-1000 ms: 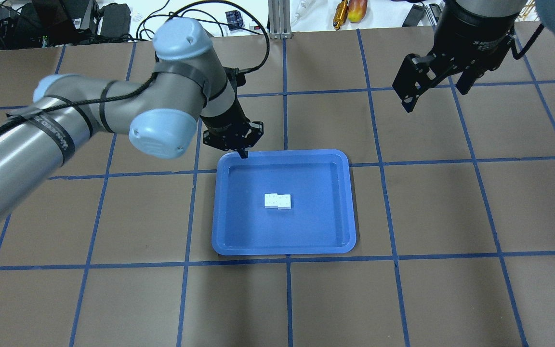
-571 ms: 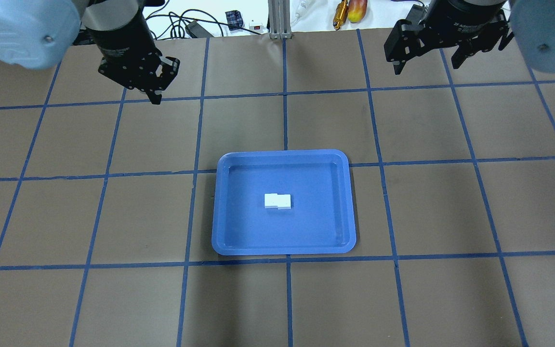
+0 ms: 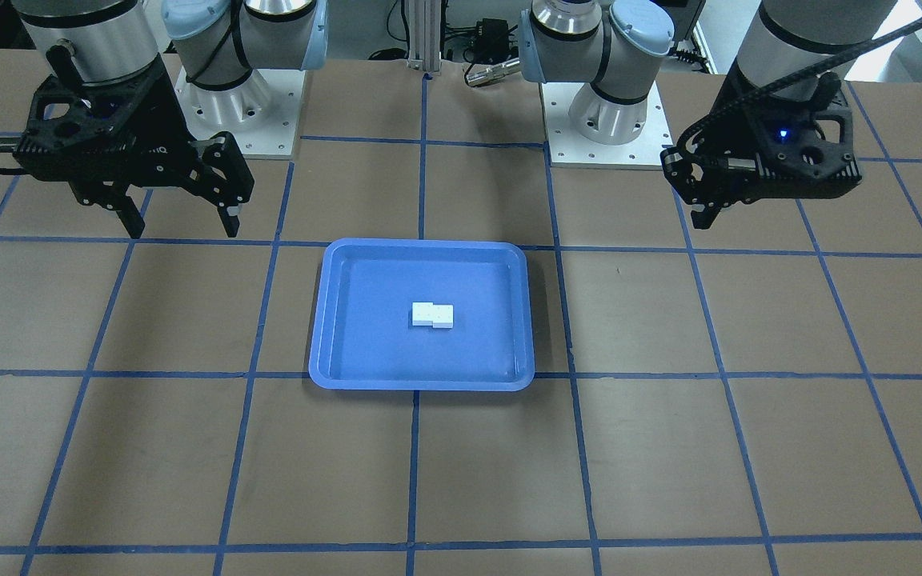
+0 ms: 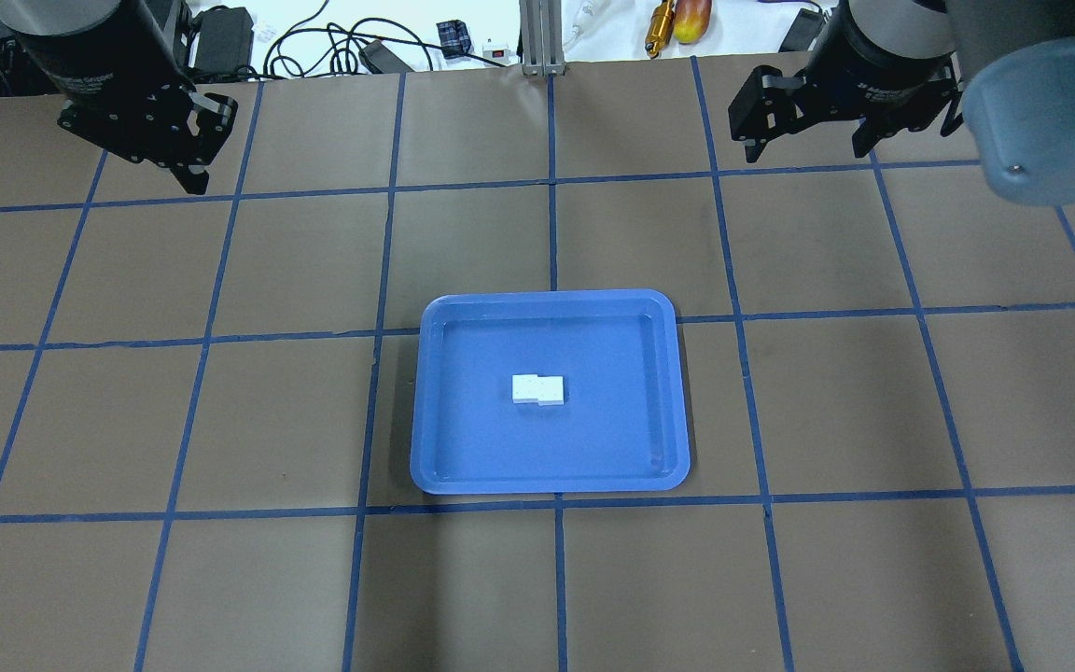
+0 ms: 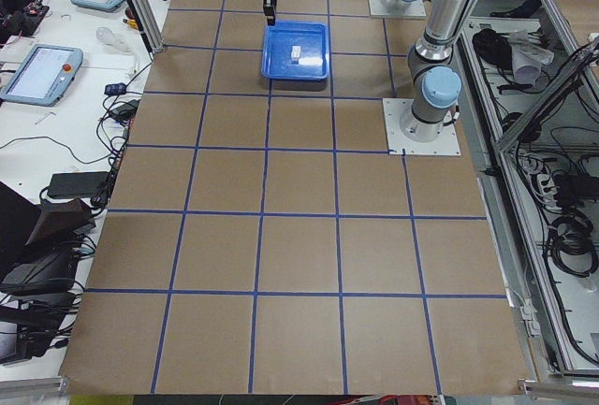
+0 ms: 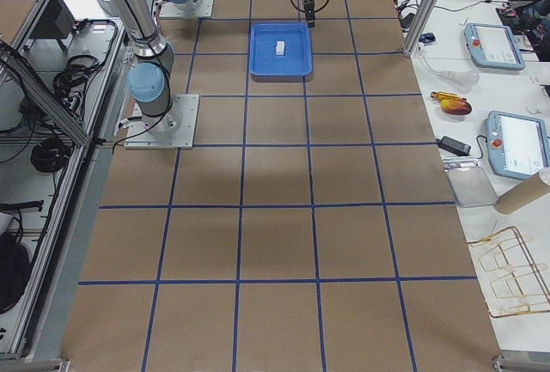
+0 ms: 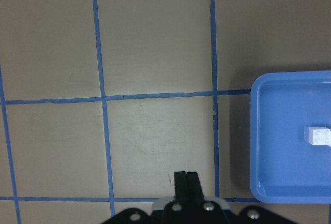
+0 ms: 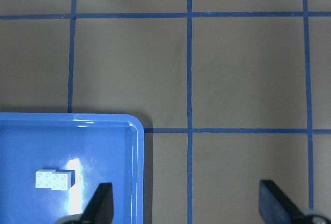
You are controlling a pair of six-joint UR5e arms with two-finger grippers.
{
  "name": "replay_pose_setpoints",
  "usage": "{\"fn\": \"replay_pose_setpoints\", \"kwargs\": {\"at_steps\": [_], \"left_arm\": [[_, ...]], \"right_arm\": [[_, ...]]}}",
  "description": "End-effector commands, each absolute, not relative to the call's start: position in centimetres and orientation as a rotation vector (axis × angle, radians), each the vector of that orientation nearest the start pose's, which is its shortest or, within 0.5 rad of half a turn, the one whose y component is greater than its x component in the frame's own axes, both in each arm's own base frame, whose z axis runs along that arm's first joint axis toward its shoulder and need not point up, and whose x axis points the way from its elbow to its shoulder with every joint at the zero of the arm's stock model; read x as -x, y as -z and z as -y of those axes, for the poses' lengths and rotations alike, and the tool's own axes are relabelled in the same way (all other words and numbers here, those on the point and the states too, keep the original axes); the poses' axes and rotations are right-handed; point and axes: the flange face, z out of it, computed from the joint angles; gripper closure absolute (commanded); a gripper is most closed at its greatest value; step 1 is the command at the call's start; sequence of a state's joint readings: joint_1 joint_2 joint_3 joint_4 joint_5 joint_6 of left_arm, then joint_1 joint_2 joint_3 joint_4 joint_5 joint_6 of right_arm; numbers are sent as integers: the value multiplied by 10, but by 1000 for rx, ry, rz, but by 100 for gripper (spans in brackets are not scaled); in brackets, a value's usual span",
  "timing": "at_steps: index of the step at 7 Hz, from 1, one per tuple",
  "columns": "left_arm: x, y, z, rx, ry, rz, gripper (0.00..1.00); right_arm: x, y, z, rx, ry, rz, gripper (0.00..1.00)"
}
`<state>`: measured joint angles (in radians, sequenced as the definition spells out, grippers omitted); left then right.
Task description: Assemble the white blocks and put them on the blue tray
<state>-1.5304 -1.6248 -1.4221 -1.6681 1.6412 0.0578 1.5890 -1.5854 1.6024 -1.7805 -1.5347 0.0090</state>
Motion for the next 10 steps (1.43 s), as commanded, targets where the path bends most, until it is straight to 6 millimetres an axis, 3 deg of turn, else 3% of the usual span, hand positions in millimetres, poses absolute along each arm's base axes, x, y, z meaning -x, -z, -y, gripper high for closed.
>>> {"fn": "replay_pose_setpoints", "kwargs": {"at_steps": [1,3,4,6,10], "left_arm": [[150,-510,493,-68,-90,-3085,74],[149,-509,492,-90,-89,-3088,23],[150,-508,495,-91,-54,-3090,4],[144,-521,511,-89,141,-3093,0],[143,-523,517,-68,244,-3084,0]], "right_arm": [[-147,-505,478,10,38,-3093,0],[-147,-501,477,0,18,-3094,0],[-147,-501,477,0,18,-3092,0],[-147,-503,477,1,27,-3091,0],[-147,-506,477,1,36,-3092,0]]}}
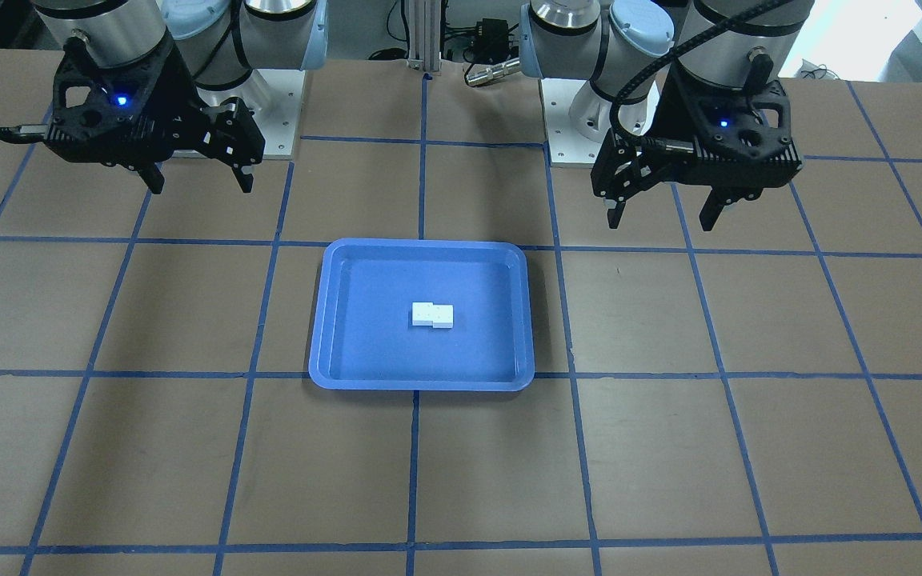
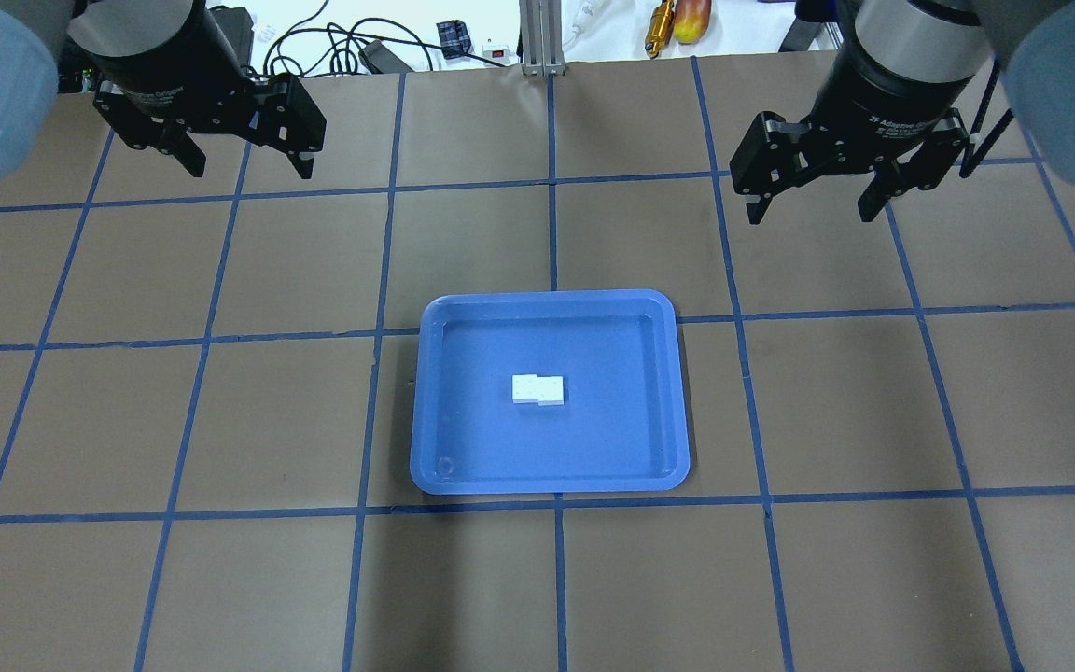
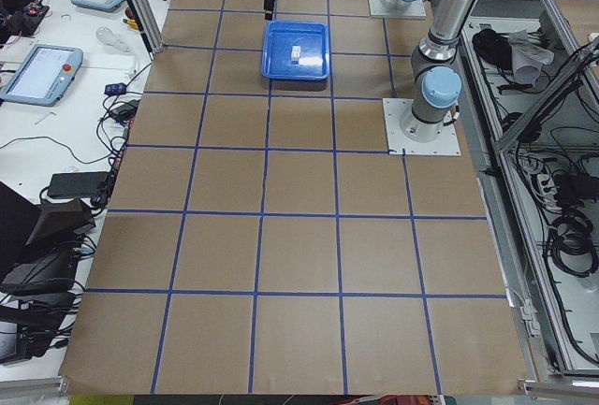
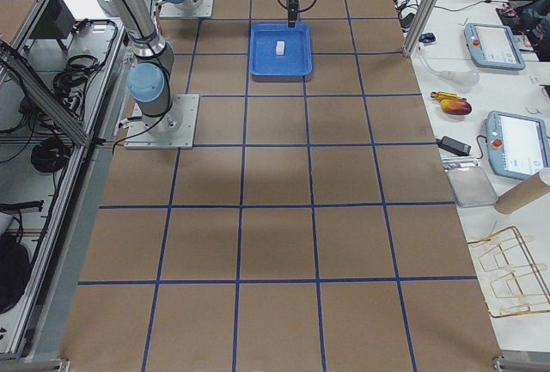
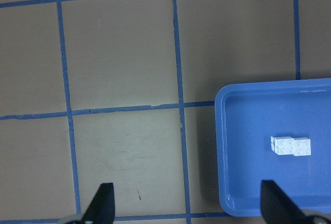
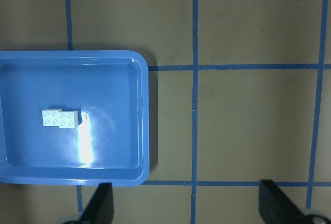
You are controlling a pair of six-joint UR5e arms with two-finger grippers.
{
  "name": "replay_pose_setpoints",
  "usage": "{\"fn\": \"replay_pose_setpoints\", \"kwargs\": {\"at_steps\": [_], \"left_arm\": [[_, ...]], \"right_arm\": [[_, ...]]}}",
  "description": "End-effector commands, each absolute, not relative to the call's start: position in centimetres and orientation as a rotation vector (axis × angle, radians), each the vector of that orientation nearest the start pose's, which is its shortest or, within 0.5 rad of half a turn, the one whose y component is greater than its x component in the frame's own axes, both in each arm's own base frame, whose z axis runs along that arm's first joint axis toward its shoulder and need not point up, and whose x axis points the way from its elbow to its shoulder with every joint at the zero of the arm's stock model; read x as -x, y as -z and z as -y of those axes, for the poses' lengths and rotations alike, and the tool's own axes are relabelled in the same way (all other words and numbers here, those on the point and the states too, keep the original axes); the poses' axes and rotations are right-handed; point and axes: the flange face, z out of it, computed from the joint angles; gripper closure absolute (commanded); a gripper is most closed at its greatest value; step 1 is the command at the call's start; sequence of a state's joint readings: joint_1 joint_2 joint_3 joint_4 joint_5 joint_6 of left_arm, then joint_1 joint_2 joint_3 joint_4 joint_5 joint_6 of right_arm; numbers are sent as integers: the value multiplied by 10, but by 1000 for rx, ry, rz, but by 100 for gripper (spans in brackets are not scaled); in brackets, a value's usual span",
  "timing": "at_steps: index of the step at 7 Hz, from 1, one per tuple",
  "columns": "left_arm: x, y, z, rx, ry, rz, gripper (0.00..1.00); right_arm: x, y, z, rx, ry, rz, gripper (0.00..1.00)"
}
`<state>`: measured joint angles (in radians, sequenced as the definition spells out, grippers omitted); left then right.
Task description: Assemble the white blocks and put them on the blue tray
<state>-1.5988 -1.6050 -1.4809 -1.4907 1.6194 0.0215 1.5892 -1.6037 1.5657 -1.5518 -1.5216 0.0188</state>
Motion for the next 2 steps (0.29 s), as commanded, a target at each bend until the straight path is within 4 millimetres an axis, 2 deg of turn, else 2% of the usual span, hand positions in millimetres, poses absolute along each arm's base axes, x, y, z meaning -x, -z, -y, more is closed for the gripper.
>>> {"fn": "replay_pose_setpoints", "kwargs": {"at_steps": [1,2], "left_arm": [[143,-522,517,-79,249,-3085,0],[142,-522,517,-80,247,-3085,0]], "right_arm": [[-147,-506,477,1,32,-3090,0],[-147,-506,477,1,32,-3090,0]]}}
